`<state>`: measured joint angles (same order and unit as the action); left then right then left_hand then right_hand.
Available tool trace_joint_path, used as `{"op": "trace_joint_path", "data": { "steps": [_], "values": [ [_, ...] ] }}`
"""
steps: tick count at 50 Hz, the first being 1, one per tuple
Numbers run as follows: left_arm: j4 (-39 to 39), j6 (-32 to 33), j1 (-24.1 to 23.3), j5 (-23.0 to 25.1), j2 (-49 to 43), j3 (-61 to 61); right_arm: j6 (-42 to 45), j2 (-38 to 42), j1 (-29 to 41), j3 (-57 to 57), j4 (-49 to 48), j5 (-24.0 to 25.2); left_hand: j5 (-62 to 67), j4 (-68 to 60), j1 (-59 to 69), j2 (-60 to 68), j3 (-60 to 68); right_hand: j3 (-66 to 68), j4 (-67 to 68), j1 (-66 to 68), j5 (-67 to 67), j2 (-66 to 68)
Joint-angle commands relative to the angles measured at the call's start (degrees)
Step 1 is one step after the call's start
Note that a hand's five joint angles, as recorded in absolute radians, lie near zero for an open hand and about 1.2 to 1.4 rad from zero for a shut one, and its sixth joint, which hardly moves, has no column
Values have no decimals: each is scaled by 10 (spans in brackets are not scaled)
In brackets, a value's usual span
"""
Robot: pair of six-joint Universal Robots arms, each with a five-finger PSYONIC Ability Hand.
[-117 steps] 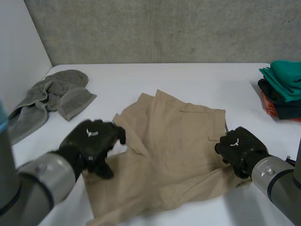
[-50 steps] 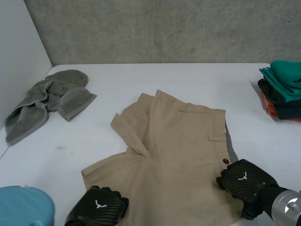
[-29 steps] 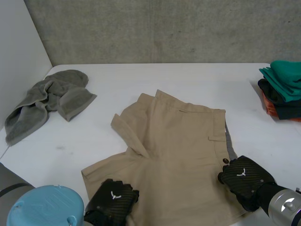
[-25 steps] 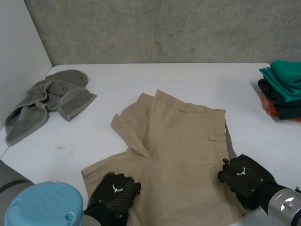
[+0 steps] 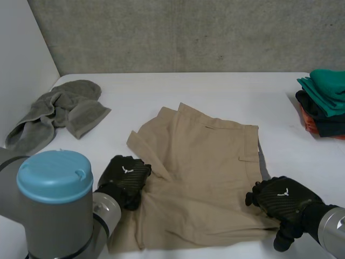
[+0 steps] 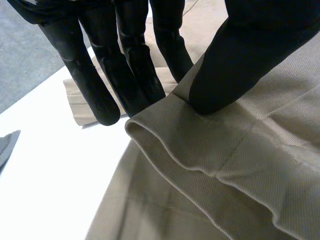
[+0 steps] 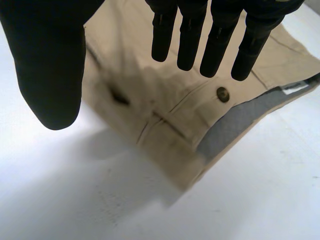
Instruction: Fold the laundry.
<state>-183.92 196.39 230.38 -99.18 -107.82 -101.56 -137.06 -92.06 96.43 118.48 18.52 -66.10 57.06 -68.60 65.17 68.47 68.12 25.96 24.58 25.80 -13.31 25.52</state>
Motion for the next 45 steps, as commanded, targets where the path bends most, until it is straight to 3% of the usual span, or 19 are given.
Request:
{"op": "trace_joint_path", "data": {
  "steps": [1,2,4,6,12,16,20,22,24,27,31,35,45],
  "values": [
    [-8,8,14,0,-7,9,2,11,2,18,-30,0,129,-114,148,115,119,38,52,40,-64,42],
    [-8,8,14,0,-7,9,2,14,2,19,-39,-1,129,-114,148,115,119,71,85,73,-98,76],
    [-7,8,13,0,-6,8,0,34,2,21,-79,-5,129,-114,148,115,119,353,367,354,-379,357],
    [-4,8,11,0,-3,7,0,49,1,17,-109,-15,129,-114,148,115,119,539,553,541,-566,544],
    [33,9,0,0,26,-2,5,20,5,-3,-110,-58,129,-114,148,115,119,540,554,542,-567,545],
    [129,8,-27,6,81,-8,37,-38,5,-21,0,-62,129,-114,148,115,119,540,554,542,-567,545],
    [257,10,-74,12,144,-8,159,-76,-3,-22,145,-61,129,-114,148,115,119,540,554,542,-567,545],
    [284,15,-89,17,152,-7,235,-88,-12,-20,189,-55,129,-114,148,115,119,540,554,542,-567,545],
    [293,31,-97,23,152,-6,258,-91,-30,-20,187,-53,129,-114,148,115,119,540,554,542,-567,545],
    [267,55,-92,23,137,0,221,-74,-41,-33,152,-46,129,-114,148,115,119,540,554,542,-567,545],
    [176,92,-52,21,80,28,138,8,-20,-73,71,-35,129,-114,148,115,119,540,554,542,-567,545],
    [83,132,4,21,12,80,72,80,26,-128,-8,-55,129,-114,148,115,119,540,554,542,-567,545],
    [-134,189,54,29,-194,325,-1,231,89,-276,-169,-188,129,-114,148,115,119,540,554,542,-567,545]
  ]
}}
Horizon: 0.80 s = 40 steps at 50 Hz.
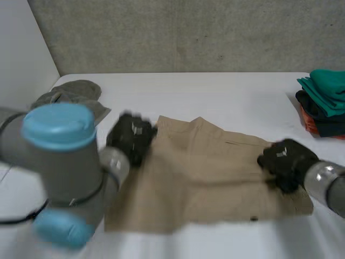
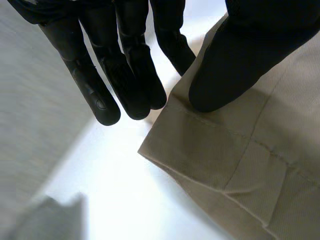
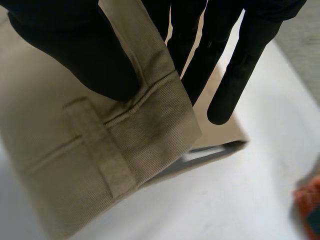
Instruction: Fold the laundry.
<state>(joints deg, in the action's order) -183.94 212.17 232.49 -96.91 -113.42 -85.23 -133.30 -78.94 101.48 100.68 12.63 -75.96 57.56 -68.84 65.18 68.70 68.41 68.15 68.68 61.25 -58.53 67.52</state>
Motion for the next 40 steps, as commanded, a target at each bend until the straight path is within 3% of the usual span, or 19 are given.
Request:
{"op": "trace_joint_path", "data": {
  "steps": [1,6,11,12,13,14,15,17,19,26,32,35,39,40],
  "values": [
    [-155,35,47,8,-172,197,-41,109,41,-106,-124,-97,124,-112,148,113,116,118,113,187,-115,125],
    [-198,39,57,47,-262,298,-43,189,51,-176,-229,-142,124,-112,148,113,116,118,113,187,-115,125],
    [-224,39,62,75,-344,397,-46,260,68,-244,-300,-149,124,-112,148,113,116,118,113,187,-115,125],
    [-229,38,61,80,-361,412,-46,272,70,-254,-309,-149,124,-112,148,113,116,-22,-28,47,26,-16],
    [-232,38,61,82,-368,412,-43,284,72,-265,-317,-153,120,-107,143,108,111,-272,-277,-203,276,-266],
    [-234,36,60,84,-370,411,-40,307,78,-285,-325,-161,-165,178,-141,-177,-174,-582,-587,-513,585,-575],
    [-237,34,60,84,-371,409,-40,316,80,-293,-324,-164,-524,537,-501,-536,-533,-582,-587,-513,585,-575],
    [-251,33,53,83,-370,398,-49,324,89,-301,-322,-172,-444,457,-420,-455,-452,-582,-587,-513,585,-575],
    [-262,33,50,80,-369,379,-57,313,89,-293,-319,-179,-576,588,-552,-587,-584,-582,-587,-513,585,-575],
    [-292,21,48,71,-241,219,-135,190,67,-178,-213,-168,-576,588,-552,-587,-584,-582,-587,-513,585,-575],
    [-289,-48,47,68,-147,81,-187,138,30,-81,-115,-87,-576,588,-552,-587,-584,-582,-587,-513,585,-575],
    [-288,-81,47,66,-115,33,-191,135,21,-52,-121,-64,-576,588,-552,-587,-584,-572,-578,-503,576,-566],
    [-287,-106,46,65,-95,-2,-189,135,-4,-18,-158,-57,-576,588,-552,-587,-584,-473,-479,-404,477,-467],
    [-287,-110,46,65,-94,-5,-189,140,-8,-13,-178,-58,-576,588,-552,-587,-584,-338,-343,-269,342,-332]
  ]
}}
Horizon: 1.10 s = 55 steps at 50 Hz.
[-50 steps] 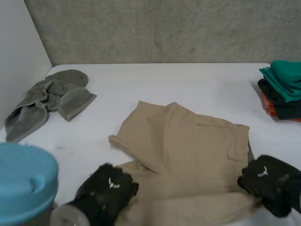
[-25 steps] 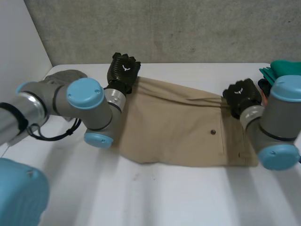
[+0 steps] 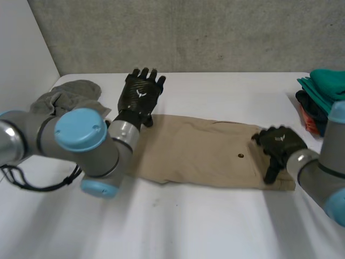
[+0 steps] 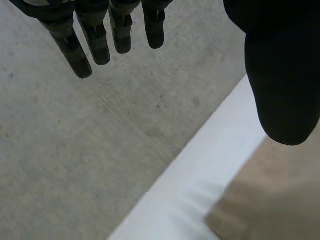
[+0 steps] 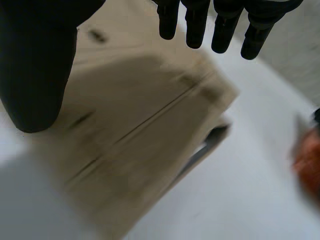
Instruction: Fold the laundry.
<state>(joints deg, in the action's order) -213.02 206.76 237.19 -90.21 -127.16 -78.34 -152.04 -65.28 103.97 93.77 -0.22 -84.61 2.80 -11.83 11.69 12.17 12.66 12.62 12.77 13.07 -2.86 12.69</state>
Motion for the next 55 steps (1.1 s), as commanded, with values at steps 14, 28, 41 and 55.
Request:
{"op": "trace_joint_path", "data": {
  "steps": [14,28,41,55],
  "values": [
    [11,-87,-2,-2,147,-130,254,-79,-90,93,-128,-40,-28,18,-17,-22,-27,674,672,669,-671,673],
    [14,-127,12,-21,181,-168,320,8,211,13,-266,73,-28,18,-17,-22,-27,674,672,669,-671,673],
    [14,-128,13,-42,181,-152,300,54,265,-1,-280,93,-28,18,-17,-22,-27,-26,-28,-31,29,-27],
    [131,-156,-60,-29,83,28,-153,-114,95,18,-134,69,-28,18,-17,-22,-27,-26,-28,-31,29,-27]
  ]
}}
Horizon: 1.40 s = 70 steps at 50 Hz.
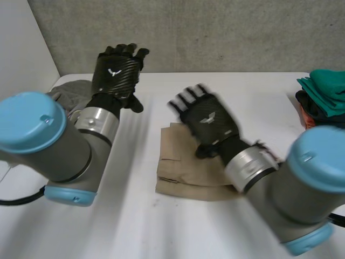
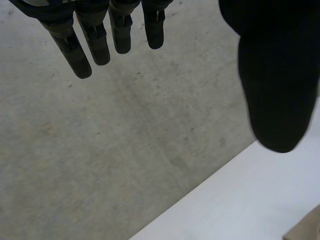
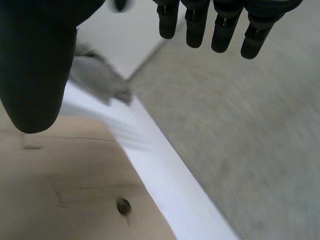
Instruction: Fold the laundry.
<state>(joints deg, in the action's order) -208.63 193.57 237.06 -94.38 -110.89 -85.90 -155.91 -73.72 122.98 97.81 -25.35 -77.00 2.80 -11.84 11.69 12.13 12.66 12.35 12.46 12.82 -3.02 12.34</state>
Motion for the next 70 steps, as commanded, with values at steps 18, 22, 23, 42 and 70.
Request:
{"op": "trace_joint_path", "data": {
  "steps": [18,22,23,42,70],
  "values": [
    [312,-20,-85,18,-281,245,-93,187,-114,-163,263,-2,-24,15,-13,-17,-23,-24,-25,-28,30,-23],
    [345,-13,-84,9,-274,238,-34,198,-114,-168,280,-9,-23,13,-11,-16,-21,-24,-25,-28,30,-23],
    [348,-13,-84,9,-271,237,-8,193,-114,-168,286,-21,-23,13,-11,-16,-21,-24,-25,-28,30,-23],
    [299,-39,-57,156,3,116,8,-39,-69,60,84,-90,-28,18,-17,-21,-27,-24,-25,-28,30,-23],
    [297,-123,-36,324,40,90,15,134,8,127,-143,-98,-23,13,-11,-16,-21,-24,-25,-28,30,-23]
  ]
}}
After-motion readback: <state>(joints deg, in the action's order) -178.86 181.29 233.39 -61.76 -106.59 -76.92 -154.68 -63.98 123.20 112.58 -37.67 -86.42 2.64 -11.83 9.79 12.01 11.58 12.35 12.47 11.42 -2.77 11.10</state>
